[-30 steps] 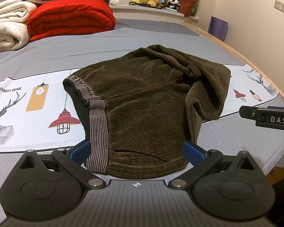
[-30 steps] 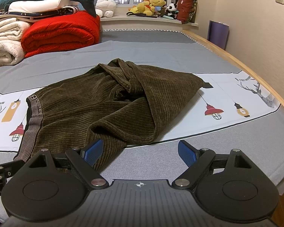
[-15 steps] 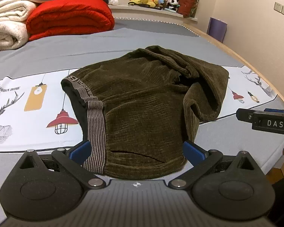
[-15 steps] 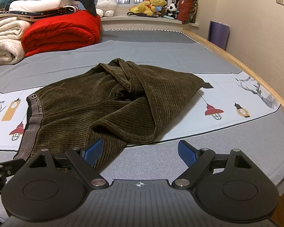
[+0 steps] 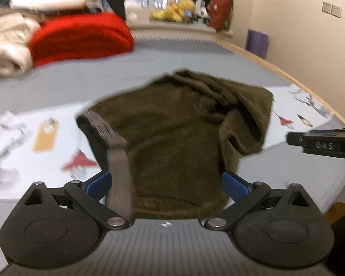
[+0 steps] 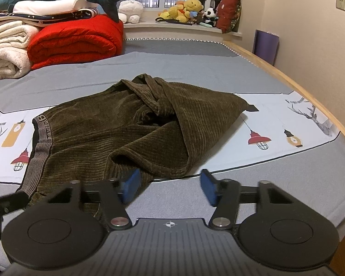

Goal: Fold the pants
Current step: 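Grasp the grey waistband with the left gripper and lift it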

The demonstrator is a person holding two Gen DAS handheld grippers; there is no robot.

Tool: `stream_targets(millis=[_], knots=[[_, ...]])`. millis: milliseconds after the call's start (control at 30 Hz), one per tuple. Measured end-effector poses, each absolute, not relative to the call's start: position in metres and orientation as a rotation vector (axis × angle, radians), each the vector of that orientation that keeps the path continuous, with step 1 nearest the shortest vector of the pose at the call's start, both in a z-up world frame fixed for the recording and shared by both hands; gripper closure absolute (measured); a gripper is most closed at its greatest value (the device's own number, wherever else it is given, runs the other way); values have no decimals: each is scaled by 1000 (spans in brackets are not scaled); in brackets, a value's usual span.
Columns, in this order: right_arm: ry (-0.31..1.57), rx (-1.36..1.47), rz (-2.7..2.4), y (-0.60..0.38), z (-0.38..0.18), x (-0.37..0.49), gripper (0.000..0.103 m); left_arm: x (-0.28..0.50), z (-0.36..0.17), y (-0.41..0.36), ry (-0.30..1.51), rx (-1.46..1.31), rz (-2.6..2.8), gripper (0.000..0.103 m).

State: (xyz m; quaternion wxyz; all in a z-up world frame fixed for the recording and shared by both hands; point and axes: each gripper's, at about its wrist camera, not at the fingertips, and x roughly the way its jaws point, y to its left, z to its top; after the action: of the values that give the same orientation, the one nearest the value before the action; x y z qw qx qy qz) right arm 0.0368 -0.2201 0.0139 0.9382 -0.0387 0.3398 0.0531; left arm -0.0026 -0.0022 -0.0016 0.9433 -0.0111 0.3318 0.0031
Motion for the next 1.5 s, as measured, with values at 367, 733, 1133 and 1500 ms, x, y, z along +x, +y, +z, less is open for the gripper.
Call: stream_targets(millis=[367,733,1133,1500], knots=[[649,2,97,-231,27,39,62,27,62,79,616,-36,-109,87],[711,16,158,-226,22,48,61,104,-10,157,892,-440,-115,82],[742,22,206,-214,19,62,58,151,-74,158,1151,-515,-2,42],[796,98,190,-219,13,73,58,168,-94,120,1185,-343,-43,43]])
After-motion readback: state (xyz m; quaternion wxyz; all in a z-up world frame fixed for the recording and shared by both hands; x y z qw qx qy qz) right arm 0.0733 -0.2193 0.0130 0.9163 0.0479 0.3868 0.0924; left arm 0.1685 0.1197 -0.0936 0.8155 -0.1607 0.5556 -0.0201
